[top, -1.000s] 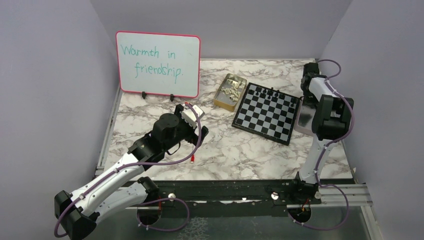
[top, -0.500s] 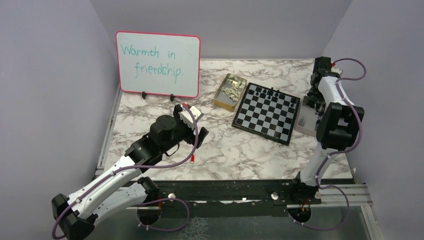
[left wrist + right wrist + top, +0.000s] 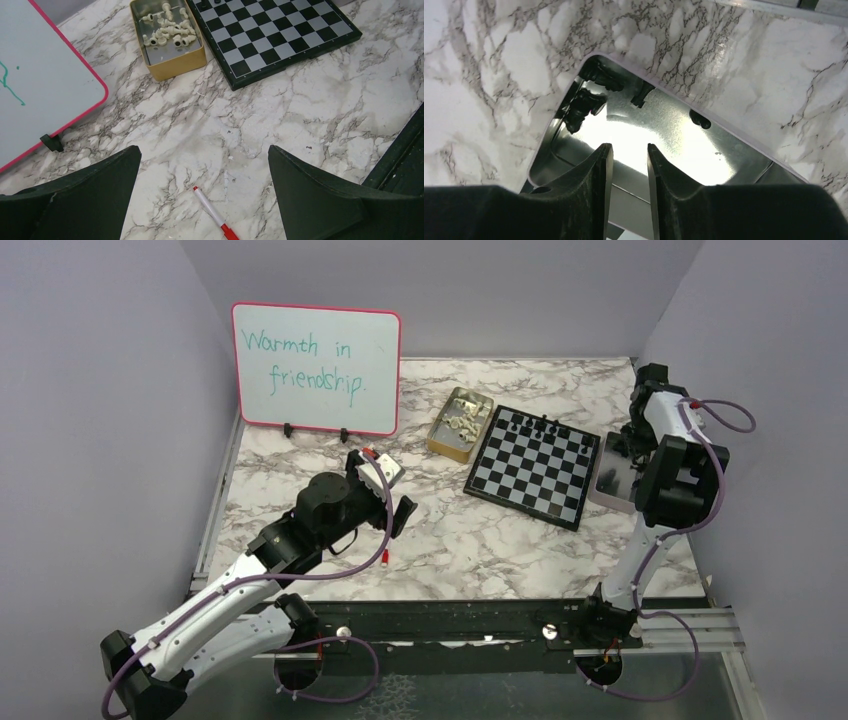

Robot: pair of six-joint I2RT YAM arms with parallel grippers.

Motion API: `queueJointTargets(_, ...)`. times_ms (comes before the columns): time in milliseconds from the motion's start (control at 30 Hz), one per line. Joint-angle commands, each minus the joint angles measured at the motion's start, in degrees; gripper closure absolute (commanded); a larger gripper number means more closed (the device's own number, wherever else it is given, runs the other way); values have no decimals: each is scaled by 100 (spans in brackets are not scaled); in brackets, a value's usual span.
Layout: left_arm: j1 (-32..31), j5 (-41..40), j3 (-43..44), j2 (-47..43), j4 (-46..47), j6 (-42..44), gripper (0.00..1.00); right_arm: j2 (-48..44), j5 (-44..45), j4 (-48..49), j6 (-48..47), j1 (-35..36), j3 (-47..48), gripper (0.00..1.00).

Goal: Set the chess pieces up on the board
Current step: Pick up the chess piece from the storage box.

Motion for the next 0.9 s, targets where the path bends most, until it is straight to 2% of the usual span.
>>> queueJointTargets(0, -32, -12, -80, -105, 69, 35, 1, 201, 91, -342, 1056, -62, -62, 62)
queueJointTargets(200, -31, -59, -89, -82, 62, 47, 1, 262, 440, -365, 1458, -170, -128, 57)
queueJointTargets(867, -80, -94, -86, -76, 54, 63, 1, 710, 594, -347, 1798, -317, 213, 57)
